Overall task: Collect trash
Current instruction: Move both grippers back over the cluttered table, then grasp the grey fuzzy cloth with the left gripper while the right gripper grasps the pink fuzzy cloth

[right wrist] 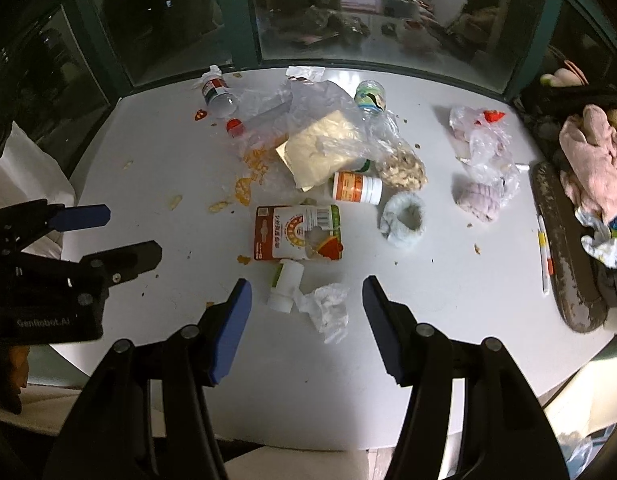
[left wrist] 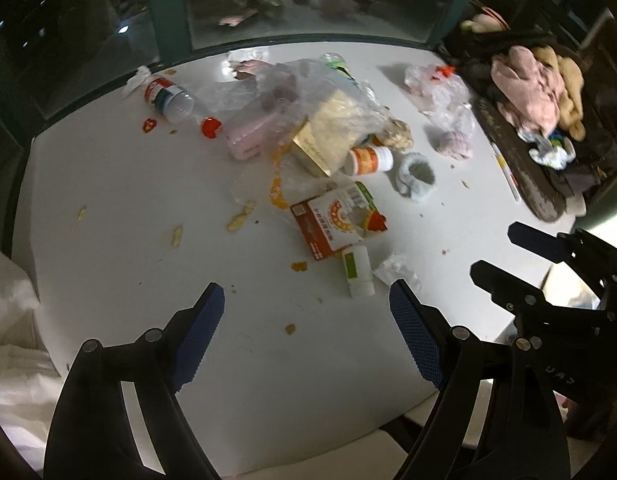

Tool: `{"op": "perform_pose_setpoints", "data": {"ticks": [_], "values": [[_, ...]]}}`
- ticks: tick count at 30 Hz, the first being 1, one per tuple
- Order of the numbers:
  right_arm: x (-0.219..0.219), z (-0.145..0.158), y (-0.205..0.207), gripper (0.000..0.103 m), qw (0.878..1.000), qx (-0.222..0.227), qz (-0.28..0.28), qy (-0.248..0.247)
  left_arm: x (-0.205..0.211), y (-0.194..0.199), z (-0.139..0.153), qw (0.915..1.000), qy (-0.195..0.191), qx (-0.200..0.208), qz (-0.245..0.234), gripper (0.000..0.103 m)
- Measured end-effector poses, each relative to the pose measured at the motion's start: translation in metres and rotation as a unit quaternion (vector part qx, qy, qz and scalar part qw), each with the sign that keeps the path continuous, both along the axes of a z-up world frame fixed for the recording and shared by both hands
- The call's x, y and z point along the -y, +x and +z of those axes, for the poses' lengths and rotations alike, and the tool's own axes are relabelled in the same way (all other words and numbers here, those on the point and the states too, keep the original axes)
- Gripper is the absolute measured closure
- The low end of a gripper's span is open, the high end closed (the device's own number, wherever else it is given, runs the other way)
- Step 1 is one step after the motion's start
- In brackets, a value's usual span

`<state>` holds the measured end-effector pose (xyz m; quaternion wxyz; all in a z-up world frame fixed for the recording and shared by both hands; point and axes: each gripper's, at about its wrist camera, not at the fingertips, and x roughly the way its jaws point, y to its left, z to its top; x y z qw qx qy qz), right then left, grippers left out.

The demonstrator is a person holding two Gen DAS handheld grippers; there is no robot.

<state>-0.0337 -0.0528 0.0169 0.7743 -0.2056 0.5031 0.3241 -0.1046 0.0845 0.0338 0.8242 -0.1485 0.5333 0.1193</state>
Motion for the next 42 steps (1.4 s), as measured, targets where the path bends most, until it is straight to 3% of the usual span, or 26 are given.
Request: {"op": "perform_pose_setpoints", "data": {"ticks": [7,18,30,42], "values": [[-0.002,0.005,0.030,0.047,1.000,0.010,0.024,0.007,-0.002,0.029,0.004,0.9993,-0.002,0.005,0.037,0.021],[0.010,0.010,0.095,0.047,0.999,0.008,0.012,0.034,0.006,0.083,0.010,0.9991,0.016,0.008,0.039,0.021],[0.003,-0.010,0.139,0.047,0.999,-0.023,0.008,0.029,-0.005,0.128,-0.011,0.9988,0.021,-0.012,0.043,0.021],[0.051,-0.040,0.186,0.047,0.998,-0.051,-0.024,-0.015,0.050,0.190,-0.050,0.9988,-0.013,-0.047,-0.008,0.021]]}}
